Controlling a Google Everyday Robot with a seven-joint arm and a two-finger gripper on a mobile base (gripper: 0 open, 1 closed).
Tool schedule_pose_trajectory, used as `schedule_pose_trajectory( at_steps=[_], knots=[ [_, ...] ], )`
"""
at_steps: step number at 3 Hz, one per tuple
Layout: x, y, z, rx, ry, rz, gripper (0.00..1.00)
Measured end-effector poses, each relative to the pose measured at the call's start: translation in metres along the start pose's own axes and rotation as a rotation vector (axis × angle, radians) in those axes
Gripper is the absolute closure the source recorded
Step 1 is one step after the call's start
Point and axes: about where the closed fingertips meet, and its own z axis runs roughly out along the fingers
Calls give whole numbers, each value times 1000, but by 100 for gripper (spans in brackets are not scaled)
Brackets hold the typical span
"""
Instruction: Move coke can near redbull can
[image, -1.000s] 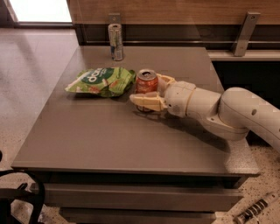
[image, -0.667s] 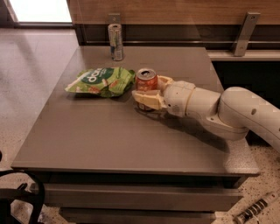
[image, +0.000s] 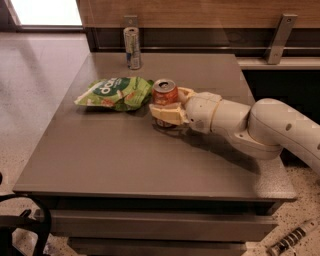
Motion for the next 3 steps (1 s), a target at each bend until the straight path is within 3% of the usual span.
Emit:
schedule_pose_trajectory(
  at_steps=[1, 3],
  knots=[
    [0, -2, 0, -1, -1, -1, 100],
    [-3, -76, -4, 0, -1, -7, 100]
  ],
)
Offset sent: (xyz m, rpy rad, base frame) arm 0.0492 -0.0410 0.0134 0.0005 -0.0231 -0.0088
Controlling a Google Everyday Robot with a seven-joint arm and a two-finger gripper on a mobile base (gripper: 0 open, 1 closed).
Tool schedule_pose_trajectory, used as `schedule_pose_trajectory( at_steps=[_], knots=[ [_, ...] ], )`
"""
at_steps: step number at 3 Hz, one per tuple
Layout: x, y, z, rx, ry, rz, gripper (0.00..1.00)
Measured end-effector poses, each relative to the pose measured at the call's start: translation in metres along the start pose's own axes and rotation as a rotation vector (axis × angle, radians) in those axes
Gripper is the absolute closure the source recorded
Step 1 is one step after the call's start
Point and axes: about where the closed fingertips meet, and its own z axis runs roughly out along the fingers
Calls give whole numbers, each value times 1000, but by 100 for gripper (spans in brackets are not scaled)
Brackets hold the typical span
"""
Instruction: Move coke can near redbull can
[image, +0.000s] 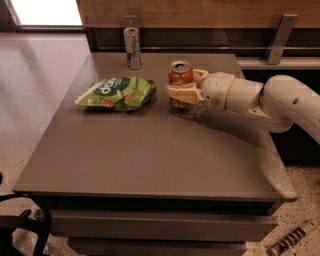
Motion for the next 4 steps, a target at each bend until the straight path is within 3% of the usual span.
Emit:
schedule_pose_trajectory(
  at_steps=[2, 4],
  knots=[
    [9, -84, -5, 15, 52, 41, 100],
    [-19, -135, 4, 12, 4, 81, 100]
  ],
)
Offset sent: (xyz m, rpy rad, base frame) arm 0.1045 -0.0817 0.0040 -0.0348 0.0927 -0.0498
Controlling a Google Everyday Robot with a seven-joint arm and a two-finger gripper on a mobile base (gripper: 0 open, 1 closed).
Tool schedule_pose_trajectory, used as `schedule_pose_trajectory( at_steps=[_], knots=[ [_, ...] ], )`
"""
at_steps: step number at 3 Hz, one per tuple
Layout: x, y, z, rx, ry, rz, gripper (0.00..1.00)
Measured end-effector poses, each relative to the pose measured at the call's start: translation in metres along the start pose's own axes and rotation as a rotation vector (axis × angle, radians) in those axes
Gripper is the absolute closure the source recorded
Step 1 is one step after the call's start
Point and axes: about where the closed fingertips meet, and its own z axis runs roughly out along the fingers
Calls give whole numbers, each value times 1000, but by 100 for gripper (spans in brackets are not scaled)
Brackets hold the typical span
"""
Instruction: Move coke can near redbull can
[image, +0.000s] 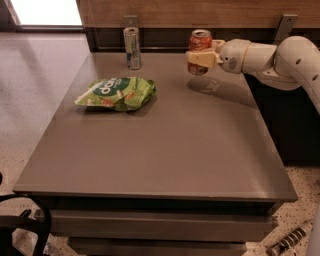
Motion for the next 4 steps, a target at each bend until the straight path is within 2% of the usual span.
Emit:
schedule_pose_trajectory(
  at_steps=[1, 2, 3, 4],
  knots=[
    [-20, -2, 6, 13, -8, 4, 100],
    [-25, 14, 49, 1, 15, 5, 100],
    [-22, 20, 89, -8, 23, 7, 100],
    [-10, 15, 122, -12, -6, 10, 100]
  ],
)
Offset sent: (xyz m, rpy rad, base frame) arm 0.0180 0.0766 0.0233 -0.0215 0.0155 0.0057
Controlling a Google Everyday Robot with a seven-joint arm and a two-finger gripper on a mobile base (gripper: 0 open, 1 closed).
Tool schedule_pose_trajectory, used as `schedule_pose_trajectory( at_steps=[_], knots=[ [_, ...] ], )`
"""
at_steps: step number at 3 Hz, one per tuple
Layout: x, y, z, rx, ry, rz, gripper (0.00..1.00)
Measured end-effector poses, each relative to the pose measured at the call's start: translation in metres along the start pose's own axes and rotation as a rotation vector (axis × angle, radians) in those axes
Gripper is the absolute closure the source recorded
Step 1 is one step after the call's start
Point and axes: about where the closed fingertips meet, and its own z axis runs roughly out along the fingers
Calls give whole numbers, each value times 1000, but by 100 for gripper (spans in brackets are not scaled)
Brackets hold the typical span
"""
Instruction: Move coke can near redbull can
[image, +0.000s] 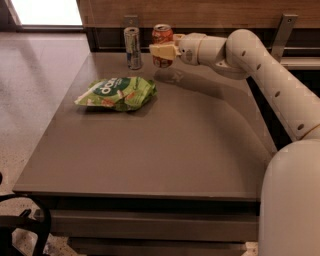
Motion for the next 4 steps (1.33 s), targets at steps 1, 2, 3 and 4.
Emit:
schedule_pose_trajectory(
  at_steps=[1, 2, 3, 4],
  knots=[
    [16, -4, 23, 11, -18, -8, 100],
    [35, -4, 37, 26, 16, -27, 100],
    [46, -3, 44, 32, 35, -36, 98],
    [46, 0, 47, 28, 35, -35, 75]
  ],
)
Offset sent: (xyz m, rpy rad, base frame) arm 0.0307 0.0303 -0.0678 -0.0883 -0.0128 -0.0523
